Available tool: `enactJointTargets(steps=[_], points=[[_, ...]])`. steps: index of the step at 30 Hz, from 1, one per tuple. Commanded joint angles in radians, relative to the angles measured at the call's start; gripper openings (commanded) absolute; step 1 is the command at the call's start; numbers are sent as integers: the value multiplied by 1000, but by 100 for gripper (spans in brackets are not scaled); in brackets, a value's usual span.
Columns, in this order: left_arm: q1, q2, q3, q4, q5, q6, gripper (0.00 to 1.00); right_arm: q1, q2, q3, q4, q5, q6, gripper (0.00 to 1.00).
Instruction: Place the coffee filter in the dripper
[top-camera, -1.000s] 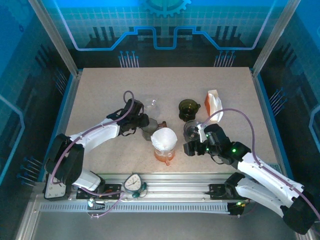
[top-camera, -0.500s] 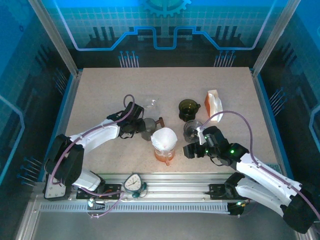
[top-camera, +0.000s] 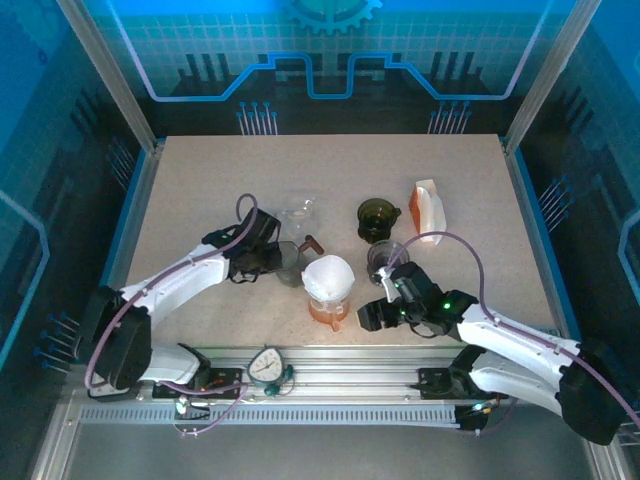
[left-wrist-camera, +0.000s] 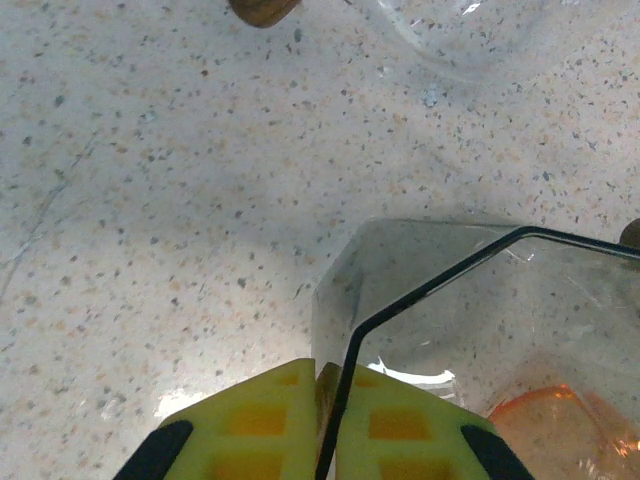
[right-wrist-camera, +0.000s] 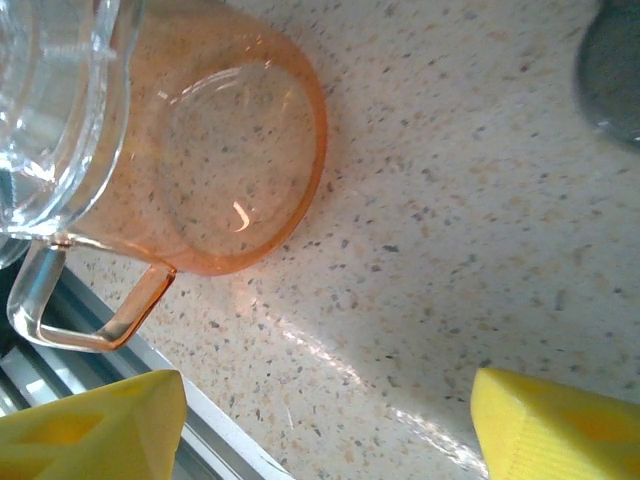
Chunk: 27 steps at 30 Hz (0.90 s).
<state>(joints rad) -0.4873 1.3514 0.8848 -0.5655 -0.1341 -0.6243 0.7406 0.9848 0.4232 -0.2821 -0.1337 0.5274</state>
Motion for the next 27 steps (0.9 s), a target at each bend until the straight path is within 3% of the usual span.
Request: enactJointTargets(steps=[1, 14, 27], points=[[0, -83, -29, -74, 33, -20, 0, 15, 28, -30, 94, -75, 23, 75], [51, -309, -132, -188, 74, -70, 0, 31, 227, -36, 373, -162, 36, 53], [107, -458, -120, -342, 16, -128, 0, 57, 412, 45, 518, -152, 34, 44]])
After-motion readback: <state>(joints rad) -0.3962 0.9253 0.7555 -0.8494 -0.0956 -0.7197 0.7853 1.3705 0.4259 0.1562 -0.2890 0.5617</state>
